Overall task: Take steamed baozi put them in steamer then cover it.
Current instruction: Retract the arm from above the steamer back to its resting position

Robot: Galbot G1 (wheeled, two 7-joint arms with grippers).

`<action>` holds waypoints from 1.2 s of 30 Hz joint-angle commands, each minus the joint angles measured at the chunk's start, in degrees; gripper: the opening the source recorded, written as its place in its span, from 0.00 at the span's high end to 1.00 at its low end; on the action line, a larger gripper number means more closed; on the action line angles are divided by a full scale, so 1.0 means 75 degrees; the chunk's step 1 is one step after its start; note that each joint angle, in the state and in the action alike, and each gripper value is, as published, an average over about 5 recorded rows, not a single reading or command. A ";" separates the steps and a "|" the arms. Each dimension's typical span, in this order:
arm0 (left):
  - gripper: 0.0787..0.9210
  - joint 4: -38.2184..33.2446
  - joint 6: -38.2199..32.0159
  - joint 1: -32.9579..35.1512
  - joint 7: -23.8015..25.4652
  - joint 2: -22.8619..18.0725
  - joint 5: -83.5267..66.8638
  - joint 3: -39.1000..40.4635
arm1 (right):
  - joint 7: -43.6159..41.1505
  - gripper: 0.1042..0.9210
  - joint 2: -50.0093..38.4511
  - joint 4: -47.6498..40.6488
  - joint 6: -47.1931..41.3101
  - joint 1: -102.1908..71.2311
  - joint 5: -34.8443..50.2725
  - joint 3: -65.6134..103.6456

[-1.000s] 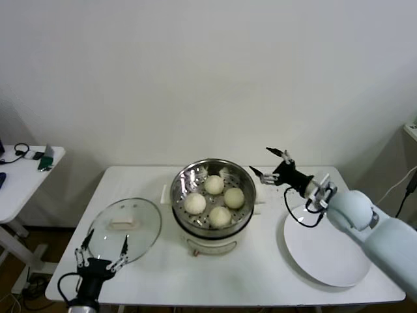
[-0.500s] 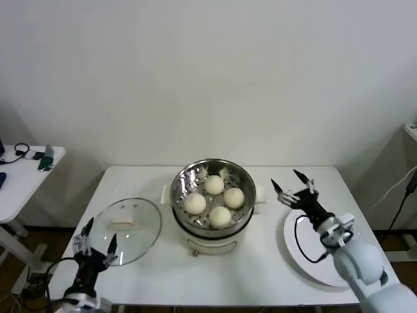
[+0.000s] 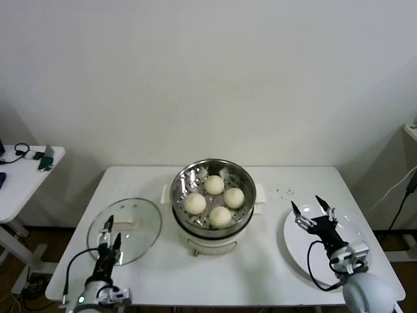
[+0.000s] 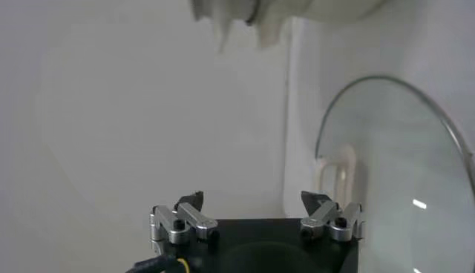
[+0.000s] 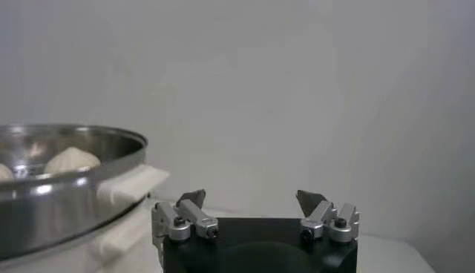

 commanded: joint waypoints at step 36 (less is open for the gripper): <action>0.12 0.3402 -0.0090 -0.2718 -0.0599 0.0238 0.0798 0.0299 | -0.0053 0.12 0.1086 0.0014 0.0086 -0.0721 -0.1134 0.0603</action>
